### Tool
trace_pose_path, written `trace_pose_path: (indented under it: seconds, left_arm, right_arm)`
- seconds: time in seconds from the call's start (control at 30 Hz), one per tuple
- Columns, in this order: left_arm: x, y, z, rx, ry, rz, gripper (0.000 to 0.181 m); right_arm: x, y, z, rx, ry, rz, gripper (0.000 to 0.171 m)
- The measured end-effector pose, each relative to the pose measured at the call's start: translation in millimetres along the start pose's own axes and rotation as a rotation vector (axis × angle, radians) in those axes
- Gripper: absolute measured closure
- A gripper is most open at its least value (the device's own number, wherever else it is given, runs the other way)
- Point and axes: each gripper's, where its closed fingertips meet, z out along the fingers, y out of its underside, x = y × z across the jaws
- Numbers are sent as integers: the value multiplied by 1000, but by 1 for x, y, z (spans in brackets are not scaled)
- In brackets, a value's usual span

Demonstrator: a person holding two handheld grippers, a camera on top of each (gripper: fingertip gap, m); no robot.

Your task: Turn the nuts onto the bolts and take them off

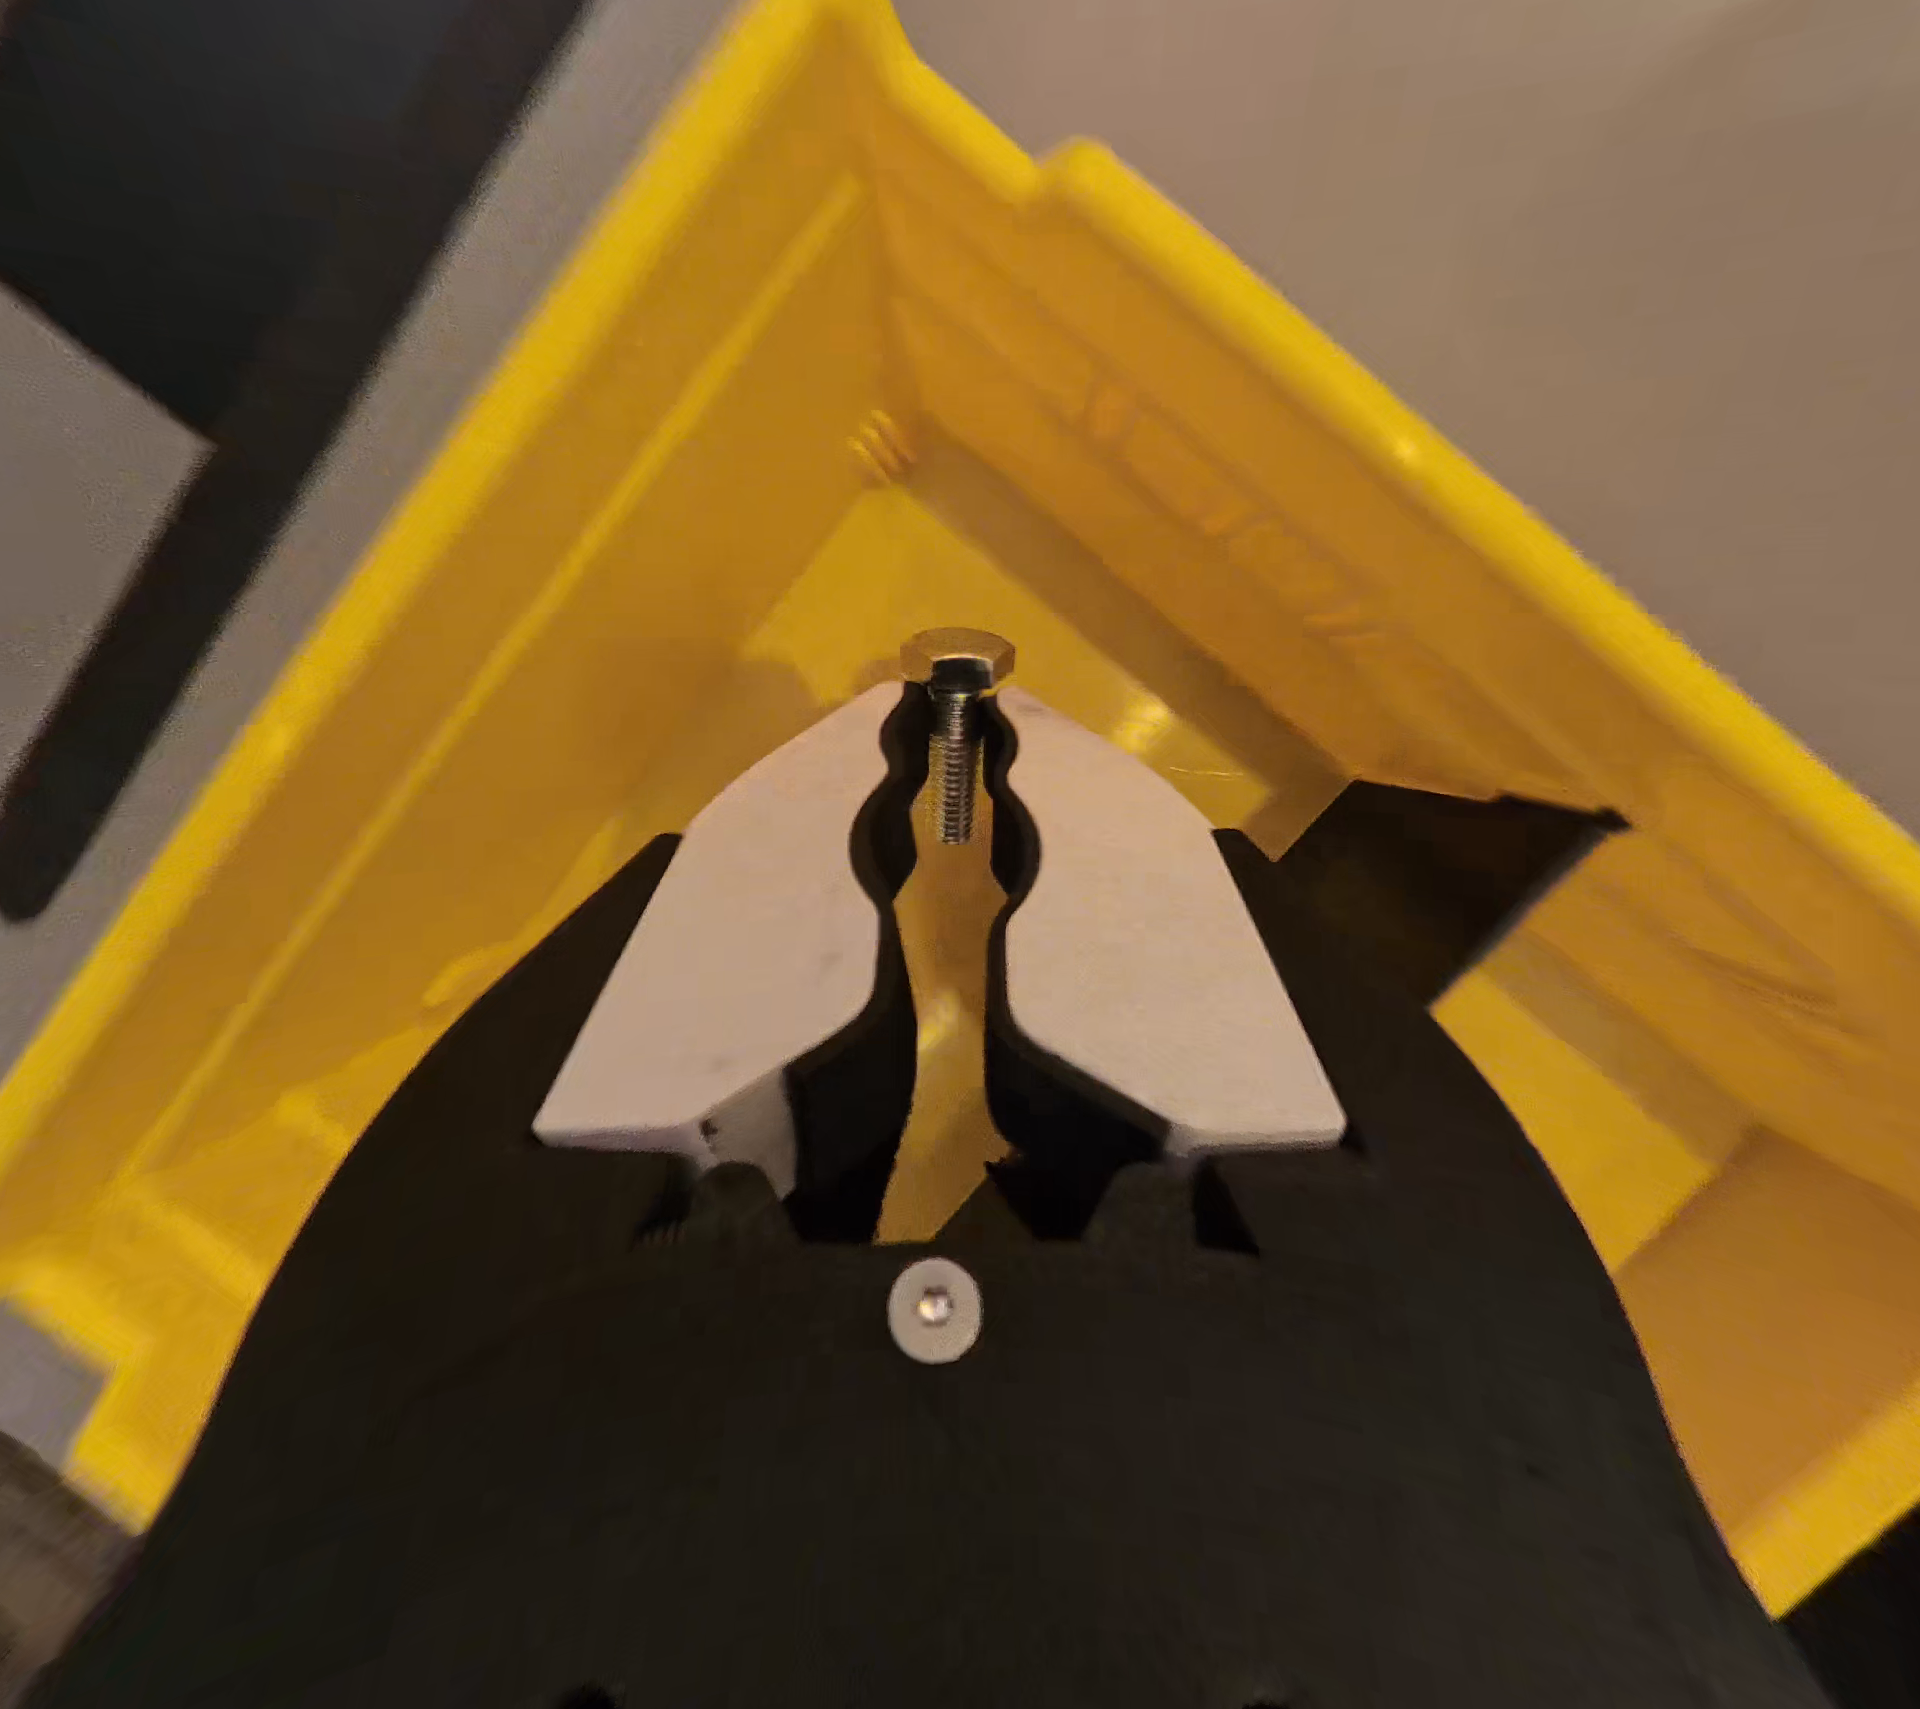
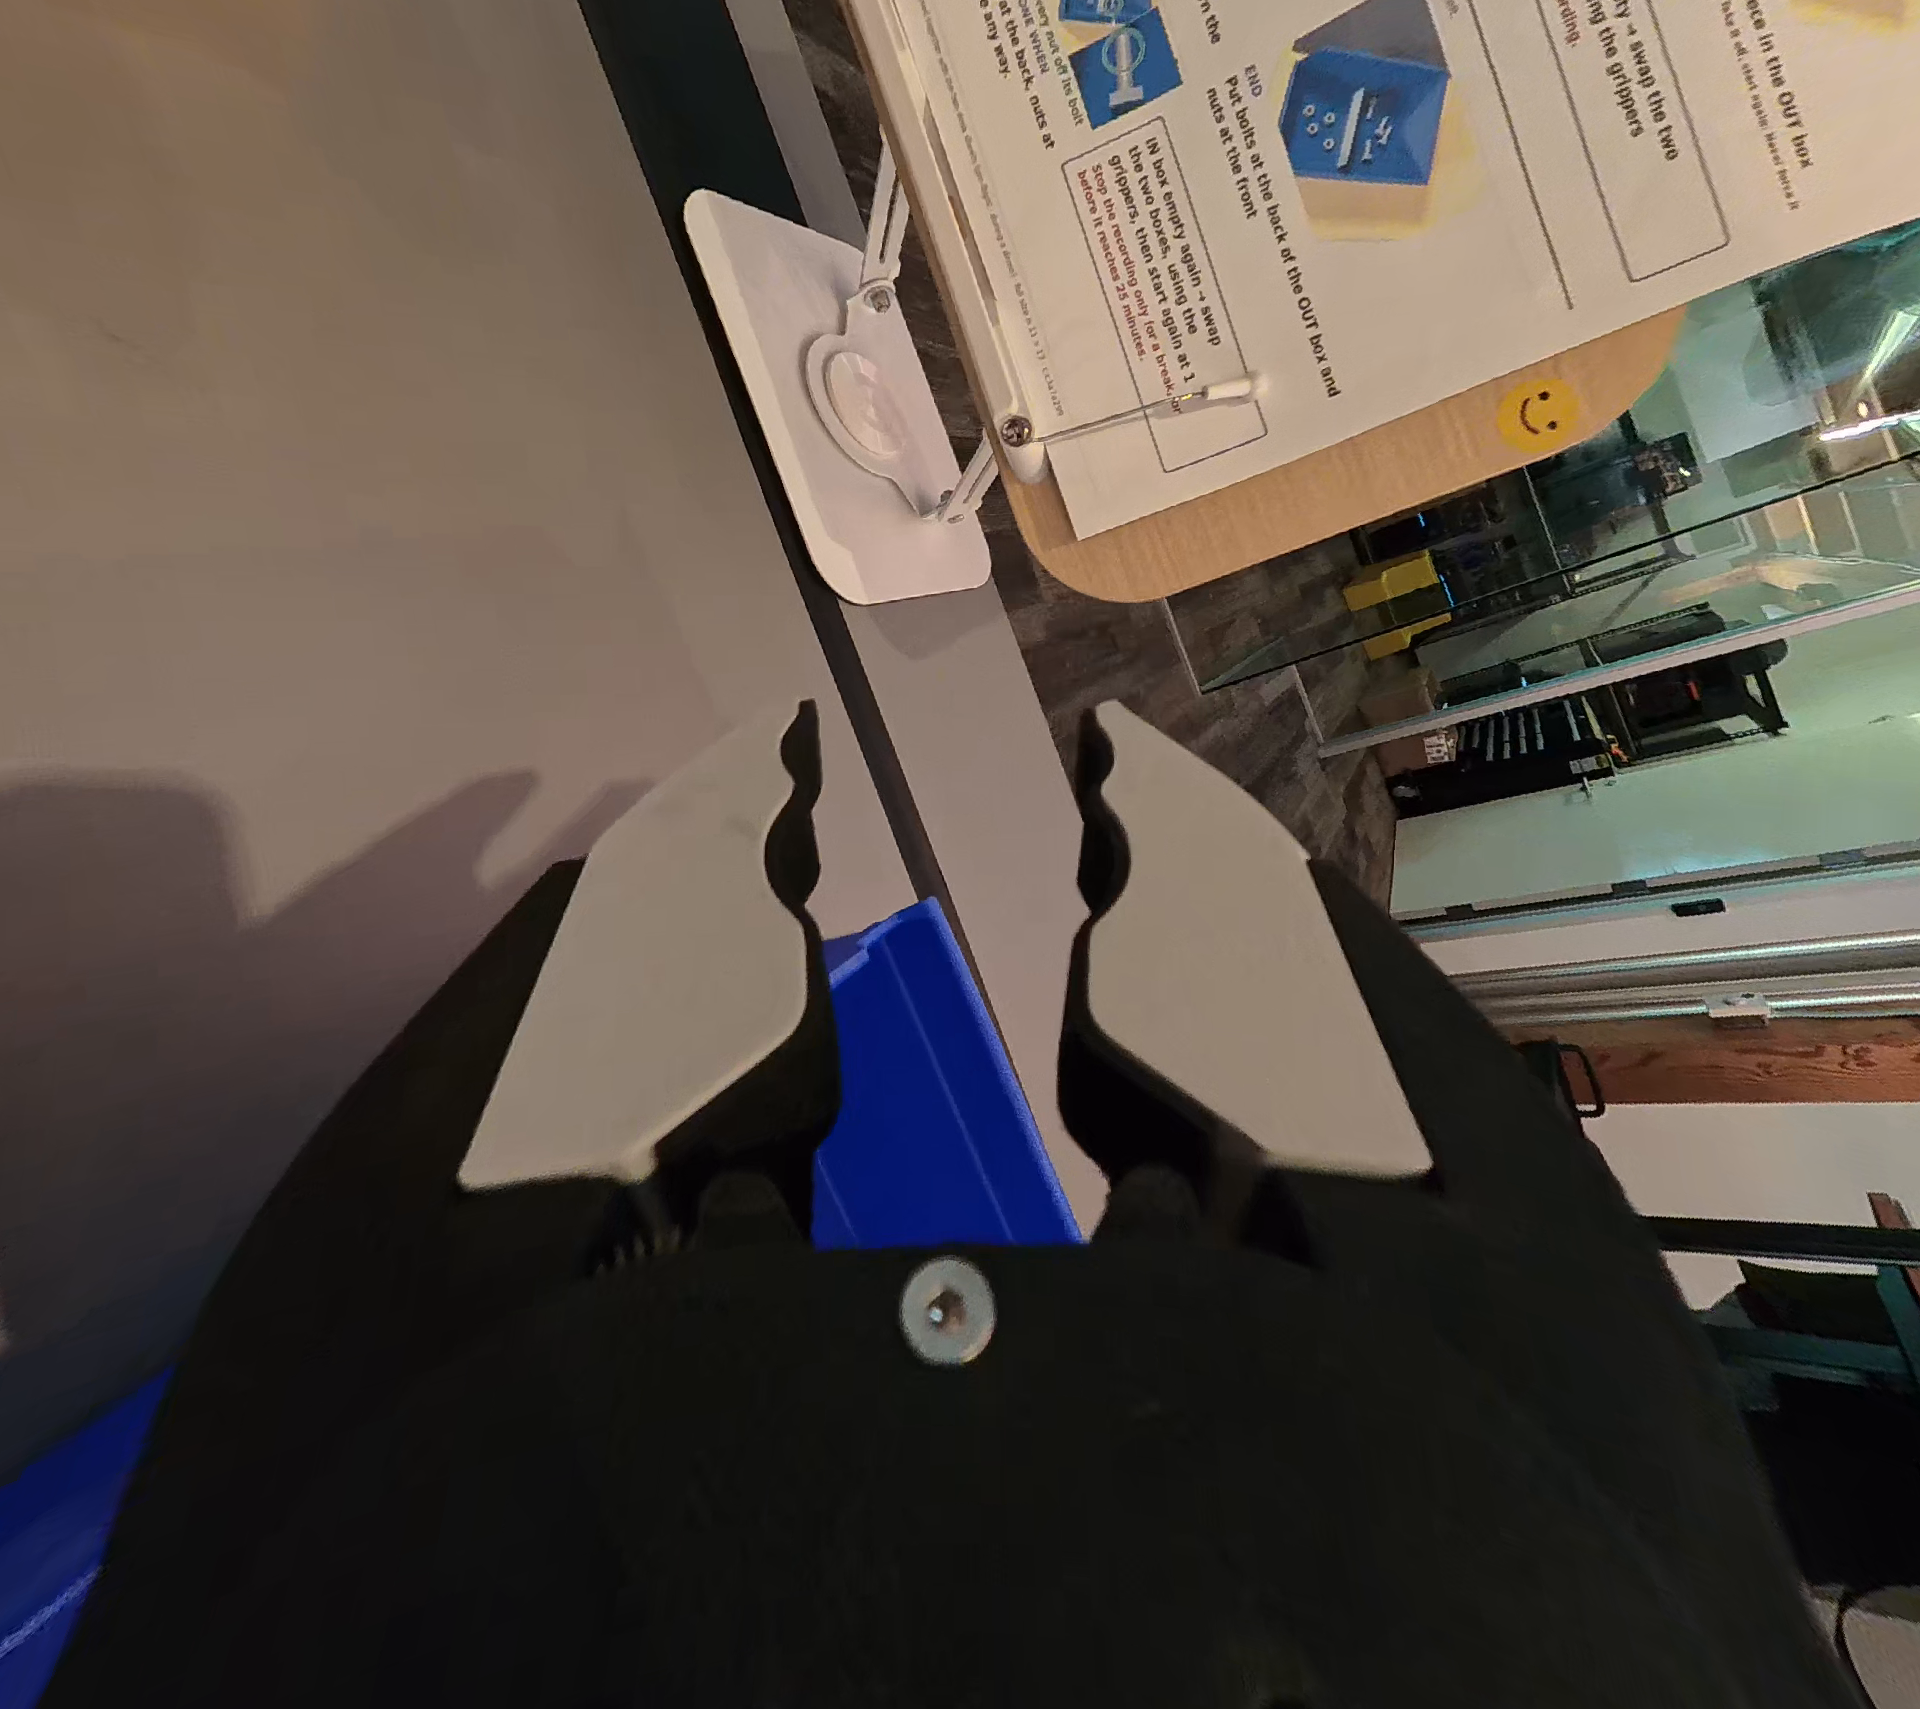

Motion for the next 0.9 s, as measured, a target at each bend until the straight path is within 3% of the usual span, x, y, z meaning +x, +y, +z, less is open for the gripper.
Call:
trace_pose_path:
  seconds: [0.17, 0.3, 0.4, 0.53, 0.7, 0.87, 0.9]
  left_arm:
    - [32, -65, -92, 420, 18, -73, 172]
    - [113, -131, -167, 828, 303, -119, 172]
    - [171, -163, -205, 1013, 505, -87, 172]
    - [229, -190, -221, 1075, 612, -9, 172]
    - [276, -214, -214, 1060, 536, 101, 172]
    - [303, -217, -205, 1081, 459, 189, 172]
    - [306, -216, -204, 1101, 457, 199, 171]
  right_arm:
    - [-5, -41, -2, 157, 7, 17, 123]
    - [-28, -109, -6, 422, -46, 85, 123]
    - [-54, -159, -24, 623, -262, 279, 124]
    - [-47, -188, -61, 691, -344, 408, 124]
    - [-48, -216, -99, 845, -633, 697, 127]
    - [-66, -218, -108, 834, -656, 528, 135]
    - [-69, -215, -106, 813, -632, 473, 155]
